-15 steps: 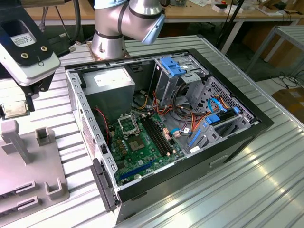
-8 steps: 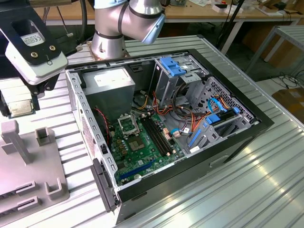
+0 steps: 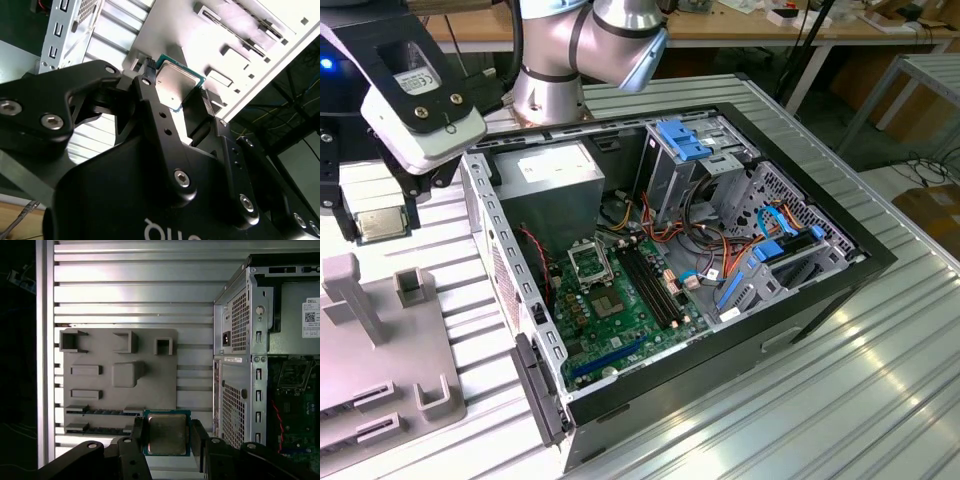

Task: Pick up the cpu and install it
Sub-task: 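Pick up the cpu and move it towards the insertion slot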

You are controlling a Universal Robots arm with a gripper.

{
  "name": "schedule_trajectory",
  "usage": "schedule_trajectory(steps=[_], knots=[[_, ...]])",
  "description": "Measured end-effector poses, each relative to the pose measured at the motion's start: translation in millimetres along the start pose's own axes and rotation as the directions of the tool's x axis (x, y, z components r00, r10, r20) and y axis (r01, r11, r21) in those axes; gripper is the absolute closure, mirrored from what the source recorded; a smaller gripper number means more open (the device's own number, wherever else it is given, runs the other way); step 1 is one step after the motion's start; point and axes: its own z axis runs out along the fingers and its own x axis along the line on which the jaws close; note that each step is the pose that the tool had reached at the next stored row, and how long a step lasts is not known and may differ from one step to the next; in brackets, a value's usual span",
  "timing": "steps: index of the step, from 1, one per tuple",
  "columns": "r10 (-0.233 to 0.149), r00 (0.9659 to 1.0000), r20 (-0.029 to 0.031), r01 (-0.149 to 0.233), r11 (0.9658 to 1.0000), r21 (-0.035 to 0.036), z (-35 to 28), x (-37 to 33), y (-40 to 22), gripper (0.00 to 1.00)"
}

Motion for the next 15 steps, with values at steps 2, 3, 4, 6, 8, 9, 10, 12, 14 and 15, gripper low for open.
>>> schedule_trajectory(steps=[2, 3, 4, 6, 8, 9, 10, 12, 14, 15], knots=[[0.0, 1.0, 0.0, 0.0, 1.0, 0.0, -0.2, -2.7, 0.0, 0.53], [0.0, 1.0, 0.0, 0.0, 1.0, 0.0, -0.3, -4.0, -0.1, 0.53], [0.0, 1.0, 0.0, 0.0, 1.0, 0.0, -0.4, -5.3, -0.1, 0.53], [0.0, 1.0, 0.0, 0.0, 1.0, 0.0, -0.6, -8.0, -0.1, 0.53], [0.0, 1.0, 0.0, 0.0, 1.0, 0.0, -0.8, -11.1, -0.1, 0.53], [0.0, 1.0, 0.0, 0.0, 1.0, 0.0, -0.9, -12.9, -0.1, 0.53], [0.0, 1.0, 0.0, 0.0, 1.0, -0.0001, -1.1, -15.7, -0.1, 0.53], [0.0, 1.0, 0.0, 0.0, 1.0, -0.0001, -1.4, -19.3, -0.2, 0.53], [0.0, 1.0, -0.0001, 0.0, 1.0, 0.0, -1.6, -21.9, -0.2, 0.53], [0.0, 1.0, -0.0001, 0.0, 1.0, 0.0, -1.7, -23.1, -0.2, 0.53]])
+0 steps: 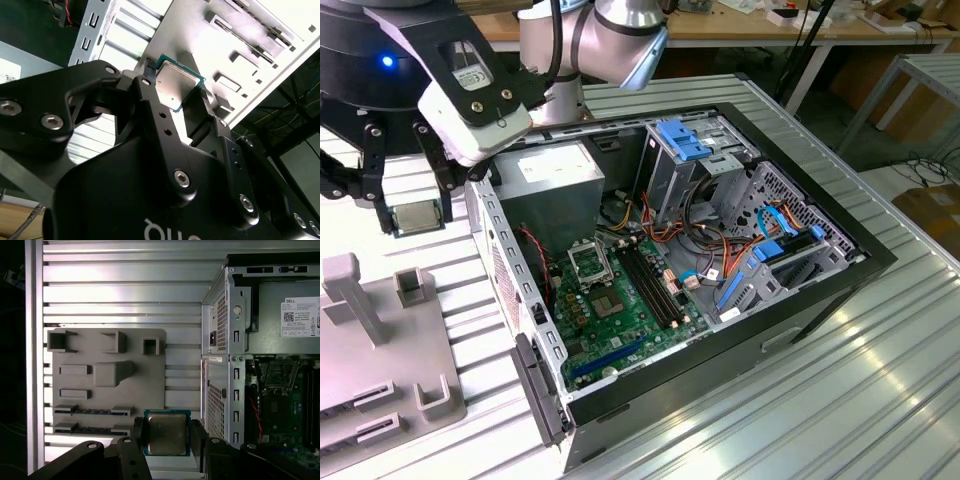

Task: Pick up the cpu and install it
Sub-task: 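Pick up the cpu and move it towards the insertion slot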

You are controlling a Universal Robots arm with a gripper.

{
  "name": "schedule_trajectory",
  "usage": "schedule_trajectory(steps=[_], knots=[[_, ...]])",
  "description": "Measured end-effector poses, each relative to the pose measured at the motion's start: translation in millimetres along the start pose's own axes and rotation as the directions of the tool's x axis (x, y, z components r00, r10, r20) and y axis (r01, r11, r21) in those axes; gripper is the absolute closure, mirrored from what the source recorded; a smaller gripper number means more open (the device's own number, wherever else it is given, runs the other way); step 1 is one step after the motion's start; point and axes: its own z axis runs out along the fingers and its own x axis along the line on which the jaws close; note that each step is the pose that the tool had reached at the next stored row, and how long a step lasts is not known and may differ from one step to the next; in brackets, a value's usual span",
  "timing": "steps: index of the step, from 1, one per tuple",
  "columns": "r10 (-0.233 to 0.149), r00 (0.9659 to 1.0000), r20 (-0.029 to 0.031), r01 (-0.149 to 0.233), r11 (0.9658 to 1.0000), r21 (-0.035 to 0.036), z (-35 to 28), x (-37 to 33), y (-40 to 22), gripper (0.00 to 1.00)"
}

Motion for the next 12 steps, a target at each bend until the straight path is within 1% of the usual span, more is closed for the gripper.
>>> schedule_trajectory(steps=[1, 12], knots=[[0.0, 1.0, 0.0001, 0.0, 1.0, 0.0, -0.2, -2.5, -0.1, 0.53], [0.0, 1.0, 0.0001, 0.0, 1.0, -0.0001, -1.1, -17.0, -0.2, 0.53]])
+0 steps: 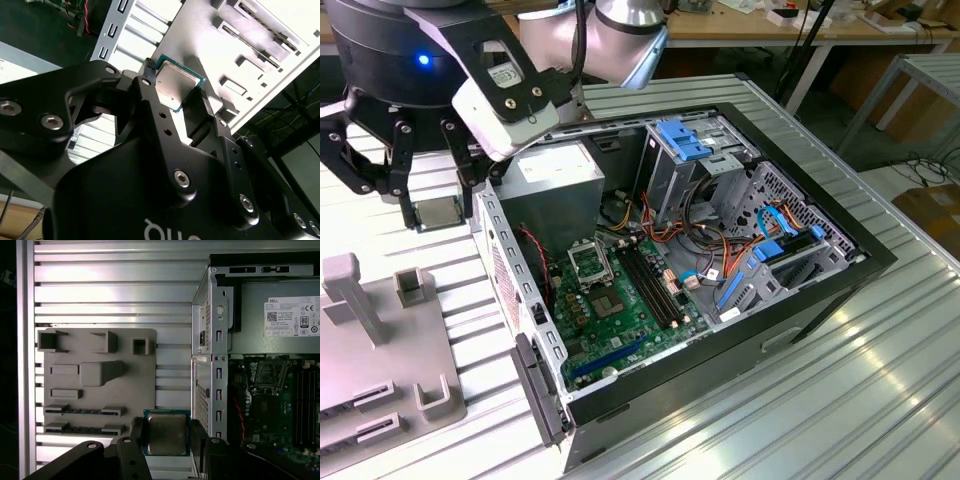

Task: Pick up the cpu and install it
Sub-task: 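Pick up the cpu and move it towards the insertion slot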

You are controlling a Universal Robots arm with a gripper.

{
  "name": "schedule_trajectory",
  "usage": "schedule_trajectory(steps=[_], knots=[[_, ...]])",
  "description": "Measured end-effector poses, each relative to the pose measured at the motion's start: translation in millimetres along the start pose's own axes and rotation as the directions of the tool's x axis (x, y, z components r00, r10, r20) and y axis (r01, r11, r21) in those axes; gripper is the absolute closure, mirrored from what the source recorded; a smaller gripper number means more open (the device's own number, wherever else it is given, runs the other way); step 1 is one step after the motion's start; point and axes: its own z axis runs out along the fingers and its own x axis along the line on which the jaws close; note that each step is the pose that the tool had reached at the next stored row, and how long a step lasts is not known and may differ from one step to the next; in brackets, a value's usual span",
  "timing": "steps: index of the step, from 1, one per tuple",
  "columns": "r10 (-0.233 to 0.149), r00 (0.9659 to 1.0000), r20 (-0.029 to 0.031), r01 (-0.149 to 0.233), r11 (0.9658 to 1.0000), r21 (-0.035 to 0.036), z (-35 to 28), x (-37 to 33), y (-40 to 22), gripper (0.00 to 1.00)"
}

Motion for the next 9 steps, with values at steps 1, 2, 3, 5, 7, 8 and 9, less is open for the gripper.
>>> schedule_trajectory(steps=[1, 2, 3, 5, 7, 8, 9], knots=[[0.0, 1.0, 0.0, 0.0, 1.0, 0.0001, -0.1, -1.4, 0.0, 0.53], [0.0, 1.0, -0.0001, 0.0, 1.0, 0.0001, -0.3, -3.5, -0.1, 0.53], [0.0, 1.0, -0.0001, 0.0, 1.0, 0.0001, -0.4, -4.7, -0.1, 0.53], [0.0, 1.0, -0.0001, 0.0, 1.0, 0.0001, -0.5, -7.0, -0.1, 0.53], [0.0, 1.0, -0.0001, 0.0, 1.0, 0.0001, -0.6, -8.9, -0.1, 0.53], [0.0, 1.0, -0.0001, 0.0, 1.0, 0.0001, -0.7, -9.8, -0.1, 0.53], [0.0, 1.0, 0.0, 0.0, 1.0, 0.0, -0.7, -10.9, -0.1, 0.53]])
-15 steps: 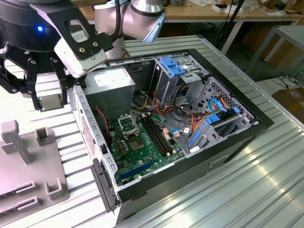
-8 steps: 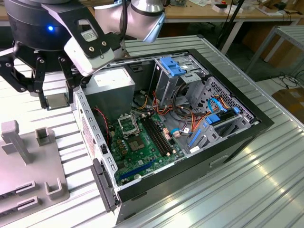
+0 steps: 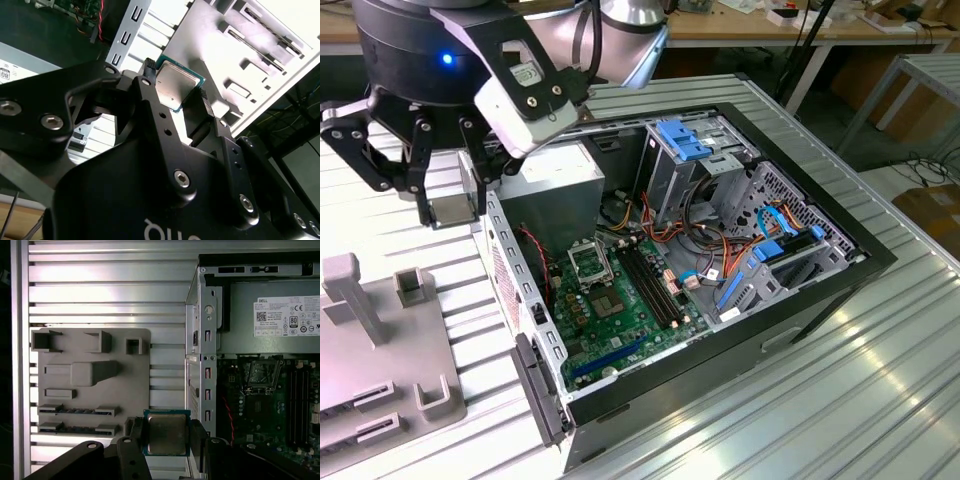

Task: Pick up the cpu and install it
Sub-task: 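Pick up the cpu and move it towards the insertion slot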

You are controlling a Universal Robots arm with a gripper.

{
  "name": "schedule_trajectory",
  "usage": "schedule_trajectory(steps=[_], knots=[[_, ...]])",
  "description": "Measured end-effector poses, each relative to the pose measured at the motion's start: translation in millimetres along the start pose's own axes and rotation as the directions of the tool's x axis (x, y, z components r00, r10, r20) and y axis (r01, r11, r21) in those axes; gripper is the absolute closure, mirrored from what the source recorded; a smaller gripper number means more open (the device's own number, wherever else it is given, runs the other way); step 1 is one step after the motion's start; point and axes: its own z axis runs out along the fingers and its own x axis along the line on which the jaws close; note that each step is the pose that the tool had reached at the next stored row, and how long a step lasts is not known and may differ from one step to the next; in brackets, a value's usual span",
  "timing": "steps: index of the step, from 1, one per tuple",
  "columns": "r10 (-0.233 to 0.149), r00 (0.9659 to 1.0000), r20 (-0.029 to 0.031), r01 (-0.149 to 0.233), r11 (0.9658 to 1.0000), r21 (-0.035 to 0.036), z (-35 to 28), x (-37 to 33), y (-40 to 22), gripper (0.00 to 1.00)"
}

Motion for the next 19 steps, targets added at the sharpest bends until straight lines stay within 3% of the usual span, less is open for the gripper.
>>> schedule_trajectory(steps=[6, 19], knots=[[0.0, 1.0, -0.0001, 0.0, 1.0, 0.0001, -0.2, -5.3, -0.1, 0.53], [0.0, 1.0, -0.0001, 0.0, 1.0, 0.0001, -2.0, -31.6, -0.3, 0.53]])
